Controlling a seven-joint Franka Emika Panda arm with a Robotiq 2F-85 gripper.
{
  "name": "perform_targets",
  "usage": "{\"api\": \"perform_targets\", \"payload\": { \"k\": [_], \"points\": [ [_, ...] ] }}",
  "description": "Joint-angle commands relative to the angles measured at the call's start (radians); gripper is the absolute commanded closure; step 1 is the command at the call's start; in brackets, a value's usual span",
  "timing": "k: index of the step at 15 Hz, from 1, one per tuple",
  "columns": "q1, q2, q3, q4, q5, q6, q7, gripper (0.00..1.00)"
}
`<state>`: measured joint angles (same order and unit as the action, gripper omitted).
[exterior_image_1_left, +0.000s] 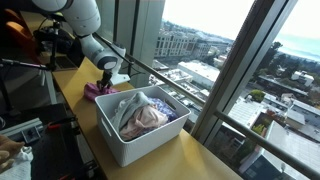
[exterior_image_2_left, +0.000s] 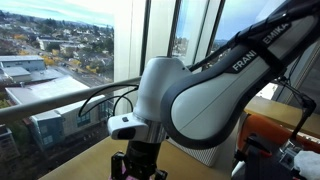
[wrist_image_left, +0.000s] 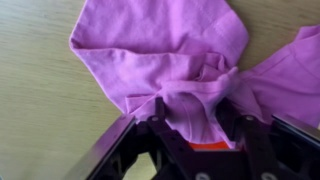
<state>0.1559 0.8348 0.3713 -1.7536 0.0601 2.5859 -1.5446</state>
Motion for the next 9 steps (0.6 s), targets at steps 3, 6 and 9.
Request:
{"api": "perform_targets", "payload": {
  "k": [3, 6, 9],
  "points": [
    [-0.021, 0.014, 0.013, 0.052, -0.023, -0.043, -0.002, 0.90],
    [-0.056, -0.053, 0.010, 0.035, -0.023, -0.042, -0.010, 1.00],
    [-0.108, -0.149, 0.011, 0.004, -0.013, -0.030, -0.028, 0.97]
  ]
}}
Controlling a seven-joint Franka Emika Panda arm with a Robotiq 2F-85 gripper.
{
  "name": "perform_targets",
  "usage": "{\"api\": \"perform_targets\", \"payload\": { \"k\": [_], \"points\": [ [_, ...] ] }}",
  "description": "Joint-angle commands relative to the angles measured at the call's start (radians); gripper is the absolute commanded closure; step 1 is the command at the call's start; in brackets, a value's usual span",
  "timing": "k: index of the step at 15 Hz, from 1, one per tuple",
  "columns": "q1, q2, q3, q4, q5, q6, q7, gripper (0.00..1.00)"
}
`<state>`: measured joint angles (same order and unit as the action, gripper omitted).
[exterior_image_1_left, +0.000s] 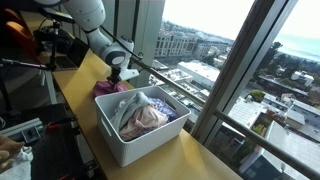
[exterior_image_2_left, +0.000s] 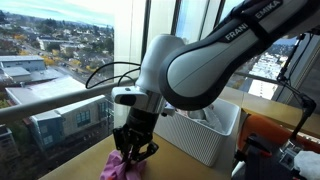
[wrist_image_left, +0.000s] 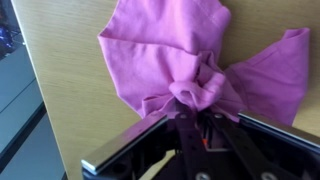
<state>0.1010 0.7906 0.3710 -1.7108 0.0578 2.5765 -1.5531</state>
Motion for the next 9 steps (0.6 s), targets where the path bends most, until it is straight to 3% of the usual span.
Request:
{"api": "perform_targets", "payload": {
  "k": [1, 9],
  "points": [
    [-0.073, -0.146, 0.010, -0.053, -0.005, -0.015, -0.028, 0.97],
    [-0.233, -0.456, -0.032, -0.120, 0.087, 0.032, -0.087, 0.97]
  ]
}}
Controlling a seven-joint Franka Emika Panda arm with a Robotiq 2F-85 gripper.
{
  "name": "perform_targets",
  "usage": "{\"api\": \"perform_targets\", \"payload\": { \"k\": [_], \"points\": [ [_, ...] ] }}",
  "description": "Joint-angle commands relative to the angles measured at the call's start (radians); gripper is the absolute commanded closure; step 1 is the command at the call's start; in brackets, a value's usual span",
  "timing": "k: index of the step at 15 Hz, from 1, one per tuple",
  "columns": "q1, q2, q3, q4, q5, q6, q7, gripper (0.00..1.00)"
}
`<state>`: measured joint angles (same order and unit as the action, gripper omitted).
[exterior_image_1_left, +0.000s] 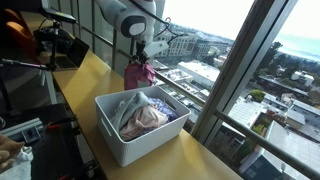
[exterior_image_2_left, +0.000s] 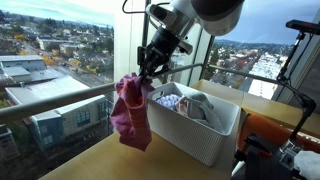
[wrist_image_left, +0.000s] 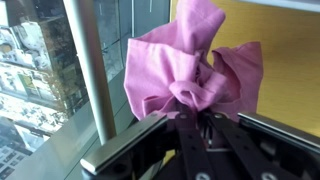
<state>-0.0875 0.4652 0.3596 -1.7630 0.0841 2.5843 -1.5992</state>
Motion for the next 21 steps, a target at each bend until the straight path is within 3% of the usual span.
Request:
{"api": "perform_targets", "payload": {
  "k": [1, 6, 12, 16, 21],
  "points": [
    [-0.061, -0.167, -0.033, -0.071, 0.078, 0.022, -0.049, 0.97],
    [-0.112, -0.366, -0.126, -0.105, 0.196, -0.001, -0.148, 0.97],
    [-0.065, -0.472, -0.283, -0.255, 0.285, 0.043, -0.251, 0.97],
    [-0.020, -0.385, -0.301, -0.389, 0.366, 0.085, -0.324, 0.97],
    [-0.027, -0.169, -0.239, -0.445, 0.484, 0.144, -0.407, 0.97]
  ]
}}
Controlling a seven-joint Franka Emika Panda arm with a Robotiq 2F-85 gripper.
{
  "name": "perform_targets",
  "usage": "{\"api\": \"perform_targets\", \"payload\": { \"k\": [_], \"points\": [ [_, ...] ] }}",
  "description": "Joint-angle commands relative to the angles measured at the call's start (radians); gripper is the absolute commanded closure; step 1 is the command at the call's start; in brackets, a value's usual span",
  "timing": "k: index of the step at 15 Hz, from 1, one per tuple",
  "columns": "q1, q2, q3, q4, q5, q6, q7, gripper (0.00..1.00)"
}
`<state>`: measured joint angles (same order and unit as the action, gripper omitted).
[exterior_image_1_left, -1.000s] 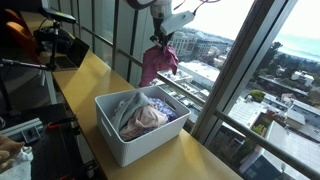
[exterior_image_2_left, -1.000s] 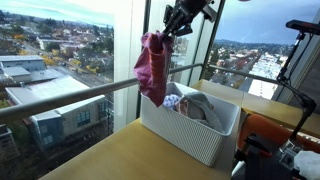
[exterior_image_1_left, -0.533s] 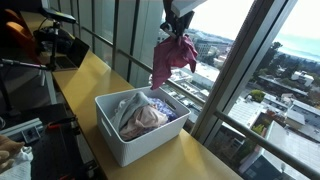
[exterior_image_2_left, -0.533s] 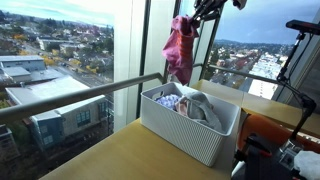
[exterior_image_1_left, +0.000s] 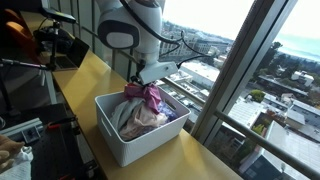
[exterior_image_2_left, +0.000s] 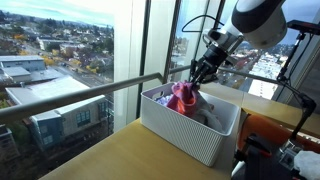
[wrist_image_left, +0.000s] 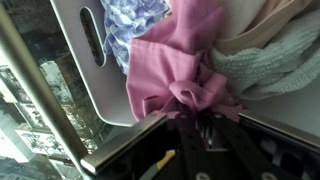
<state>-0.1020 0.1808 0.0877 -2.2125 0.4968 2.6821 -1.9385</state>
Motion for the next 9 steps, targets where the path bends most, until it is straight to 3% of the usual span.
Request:
{"api": "perform_targets", "payload": {
  "k": [1, 2, 3, 4, 9],
  "points": [
    [-0.024, 0.158, 0.050, 0.008, 0.076, 0.053, -0.072, 0.97],
    [-0.037, 0.198, 0.065, 0.014, 0.074, 0.053, -0.073, 0.97],
    [-0.047, 0.233, 0.075, 0.020, 0.061, 0.050, -0.065, 0.71],
    [-0.057, 0.258, 0.085, 0.027, 0.048, 0.041, -0.053, 0.60],
    [-0.096, 0.243, 0.130, 0.043, 0.027, 0.018, -0.025, 0.25]
  ]
}}
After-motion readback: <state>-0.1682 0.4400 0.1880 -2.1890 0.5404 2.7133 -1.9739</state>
